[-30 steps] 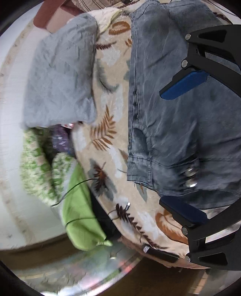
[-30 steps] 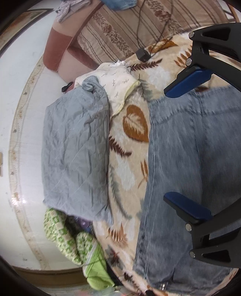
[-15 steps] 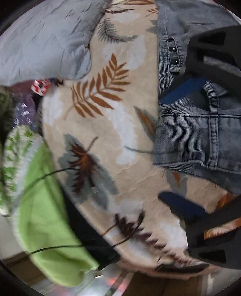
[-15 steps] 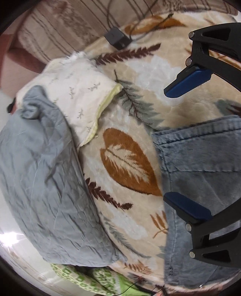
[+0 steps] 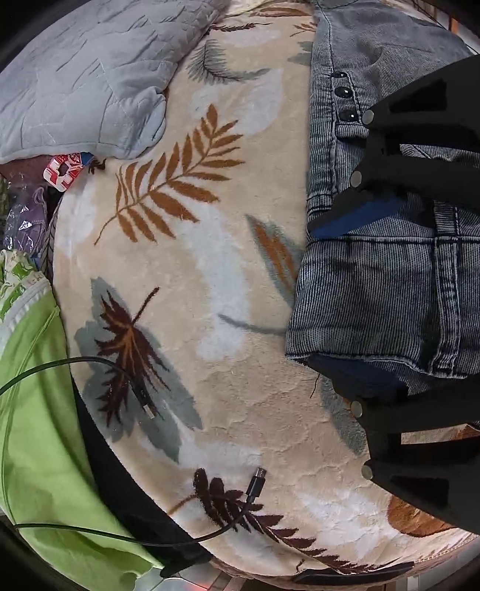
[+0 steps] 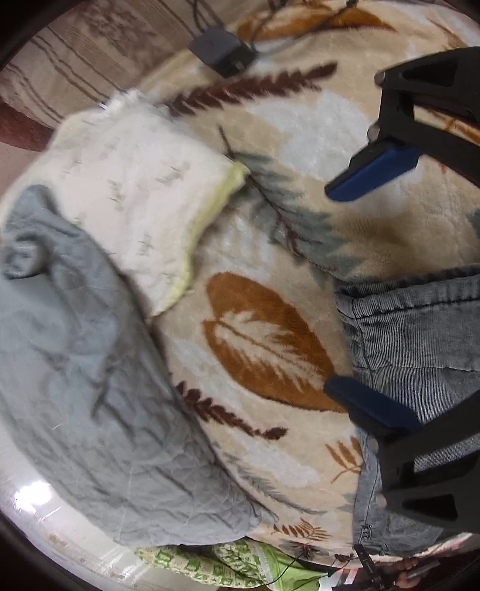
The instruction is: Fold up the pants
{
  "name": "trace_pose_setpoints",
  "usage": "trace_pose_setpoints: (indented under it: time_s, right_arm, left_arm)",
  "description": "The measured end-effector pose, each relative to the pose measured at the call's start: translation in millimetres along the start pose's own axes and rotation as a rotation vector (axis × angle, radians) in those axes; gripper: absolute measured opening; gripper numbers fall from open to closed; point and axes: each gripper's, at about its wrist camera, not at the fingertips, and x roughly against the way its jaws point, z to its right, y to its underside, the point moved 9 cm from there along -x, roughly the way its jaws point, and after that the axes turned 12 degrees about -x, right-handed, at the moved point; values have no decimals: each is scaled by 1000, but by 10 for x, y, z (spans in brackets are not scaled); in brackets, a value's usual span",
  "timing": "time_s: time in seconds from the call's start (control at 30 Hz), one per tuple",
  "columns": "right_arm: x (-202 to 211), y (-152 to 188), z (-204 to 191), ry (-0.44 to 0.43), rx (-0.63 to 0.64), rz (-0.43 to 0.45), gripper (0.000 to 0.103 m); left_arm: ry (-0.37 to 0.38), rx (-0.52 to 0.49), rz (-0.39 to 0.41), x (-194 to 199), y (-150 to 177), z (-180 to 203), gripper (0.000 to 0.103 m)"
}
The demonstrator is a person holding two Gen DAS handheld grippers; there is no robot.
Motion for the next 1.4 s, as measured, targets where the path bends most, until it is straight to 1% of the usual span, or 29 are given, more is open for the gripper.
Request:
trace_pose_setpoints:
  time_s: [0.07,0.1,0.17,0.2,0.23,0.27,0.3,0.4,0.43,0.47,0.5,0.6,0.63,0.67,0.7,0.77,0.8,0.83,0.87,0.9,0.93,1.03,1.1,1.17,1.2,1.23,1.3,1.37,1.4]
  right_arm:
    - [-78,85,-50,-19,17,-36,74]
    - [-101,126,-88,-16,39,-40,73]
    - [-144,175,-136,3,70,-42,73]
    - [-185,200,-155,15,78,-54,71]
    - [-216,224,-149,43,85,-66,68]
    - [-214,234,-127,101,96,-77,55]
    - [-127,207,-138,119,104,-59,51]
    - [213,84,-270,57,144,25,52]
    - [239,68,-275,64,146,27,52]
    - [224,60,-283,74,146,12,52]
    - [173,67,-292,78,149,-8,53]
    - [-65,35,-248,142,164,-47,53]
    - [-140,35,-234,142,160,-62,53]
    - [-229,49,-230,118,154,-84,53]
    - [-292,56,-235,104,153,-93,53]
    - [-421,88,-237,98,154,-117,53]
    - [-462,111,-254,90,156,-127,53]
    - [-479,120,-270,103,171,-117,53]
    - [-476,129,-292,107,180,-115,45]
    - [-471,154,-326,92,177,-130,23]
    - [-454,178,-353,79,167,-144,23]
    - [-257,183,-503,96,217,-88,22]
    - [-59,162,-572,77,212,-45,22]
    - [293,127,-625,30,187,14,22]
    - [444,108,-645,11,179,41,22]
    - [624,91,-656,-12,163,73,22]
    - [949,40,-689,-71,129,135,22]
    - [1329,-6,-736,-143,101,225,22]
    - [1437,23,-741,-154,89,264,22]
  left_arm:
    - [-3,-6,5,5,5,4,65]
    - [-4,-2,8,5,17,-16,65]
    - [5,-2,19,2,-6,2,57]
    - [17,-3,23,10,-8,29,49]
    - [20,-4,28,30,-5,48,43]
    - [19,-9,32,50,-9,70,39]
    - [22,-23,32,51,-31,113,33]
    - [15,-35,23,34,-57,150,31]
    - [19,-27,17,11,-67,151,34]
    - [13,-19,10,-13,-85,147,37]
    - [0,-7,2,-20,-89,128,46]
    - [26,21,-12,-44,-97,84,47]
    - [36,28,-12,-49,-97,74,47]
    - [44,36,-10,-50,-98,69,46]
    - [51,38,-6,-35,-90,54,39]
    - [60,30,6,-16,-103,77,31]
    - [63,24,10,-7,-108,97,26]
    - [62,24,12,4,-110,112,22]
    - [58,26,17,26,-118,118,19]
    - [50,26,23,49,-130,131,10]
    - [46,29,31,75,-153,146,11]
    - [67,58,85,265,-189,126,10]
    - [95,76,127,467,-207,124,9]
    - [109,79,176,742,-233,132,6]
    - [104,80,200,887,-223,124,3]
    - [100,85,232,1040,-235,110,2]
    - [126,107,305,1380,-213,62,2]
    - [133,124,370,1664,-143,9,2]
    - [135,133,402,1798,-76,-15,2]
